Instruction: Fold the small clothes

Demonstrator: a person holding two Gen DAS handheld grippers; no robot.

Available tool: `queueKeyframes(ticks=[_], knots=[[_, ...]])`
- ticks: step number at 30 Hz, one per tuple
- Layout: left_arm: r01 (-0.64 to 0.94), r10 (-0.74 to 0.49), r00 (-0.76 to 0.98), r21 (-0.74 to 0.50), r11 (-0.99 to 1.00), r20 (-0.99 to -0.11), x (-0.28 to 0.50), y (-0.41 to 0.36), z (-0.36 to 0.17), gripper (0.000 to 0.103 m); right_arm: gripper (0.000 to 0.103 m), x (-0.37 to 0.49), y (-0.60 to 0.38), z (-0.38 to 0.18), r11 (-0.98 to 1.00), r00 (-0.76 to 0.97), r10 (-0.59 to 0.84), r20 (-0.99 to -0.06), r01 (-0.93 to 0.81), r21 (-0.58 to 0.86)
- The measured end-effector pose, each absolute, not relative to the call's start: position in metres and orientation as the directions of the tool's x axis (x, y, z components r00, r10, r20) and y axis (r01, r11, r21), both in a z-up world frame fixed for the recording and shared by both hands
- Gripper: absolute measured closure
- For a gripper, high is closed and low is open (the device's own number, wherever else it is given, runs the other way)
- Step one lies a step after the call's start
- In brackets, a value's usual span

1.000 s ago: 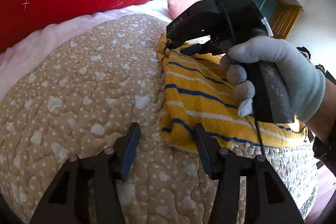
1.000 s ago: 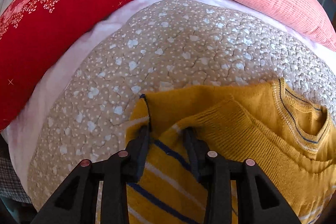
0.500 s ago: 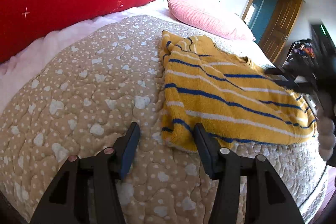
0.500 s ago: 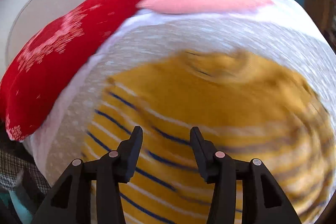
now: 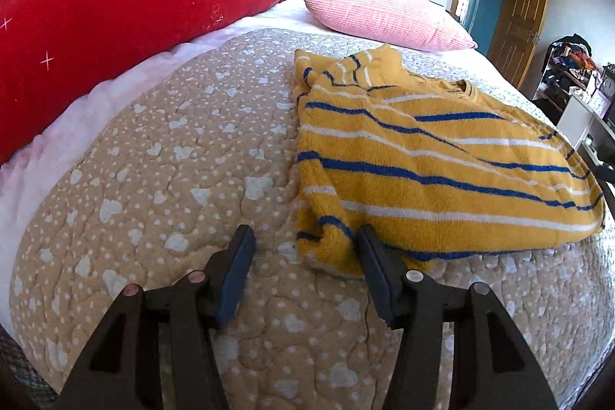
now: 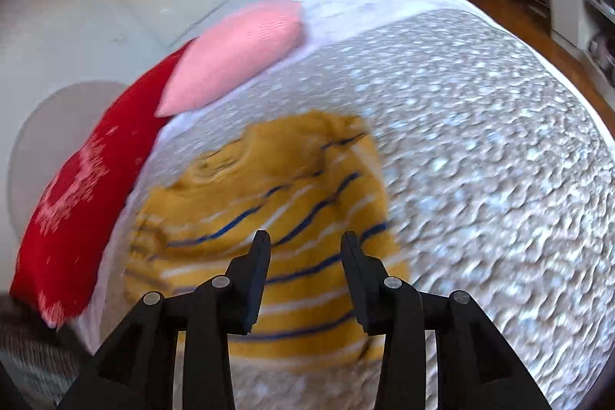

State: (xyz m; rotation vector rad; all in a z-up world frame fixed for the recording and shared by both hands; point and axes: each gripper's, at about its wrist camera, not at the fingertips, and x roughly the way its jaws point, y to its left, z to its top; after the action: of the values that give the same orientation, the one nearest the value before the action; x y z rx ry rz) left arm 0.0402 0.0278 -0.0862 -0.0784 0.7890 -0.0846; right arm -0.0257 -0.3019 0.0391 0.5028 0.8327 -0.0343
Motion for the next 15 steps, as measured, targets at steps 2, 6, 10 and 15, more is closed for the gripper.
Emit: queueKeyframes(ticks=[2, 6, 10, 15], knots=[[0.043, -0.095, 0.701, -0.091, 0.995, -0.707, 0.04, 0.026, -0.086, 0.047, 0.06, -0.033, -0.29, 0.029, 0.875, 0.666, 0.23, -0.709, 0.178, 0.451], [0.041, -0.081, 0.699, -0.074, 0.996, -0.71, 0.04, 0.025, -0.085, 0.046, 0.062, -0.041, -0.299, -0.005, 0.862, 0.623, 0.221, -0.75, 0.235, 0.449], [0.038, -0.07, 0.702, -0.061, 0.997, -0.709, 0.039, 0.023, -0.085, 0.045, 0.075, -0.064, -0.338, -0.023, 0.729, 0.676, 0.298, -0.674, 0.294, 0.618], [0.035, -0.065, 0.705, -0.057, 0.998, -0.706, 0.039, 0.023, -0.085, 0.045, 0.063, -0.098, -0.342, -0.014, 0.746, 0.713, 0.262, -0.651, 0.279, 0.605]])
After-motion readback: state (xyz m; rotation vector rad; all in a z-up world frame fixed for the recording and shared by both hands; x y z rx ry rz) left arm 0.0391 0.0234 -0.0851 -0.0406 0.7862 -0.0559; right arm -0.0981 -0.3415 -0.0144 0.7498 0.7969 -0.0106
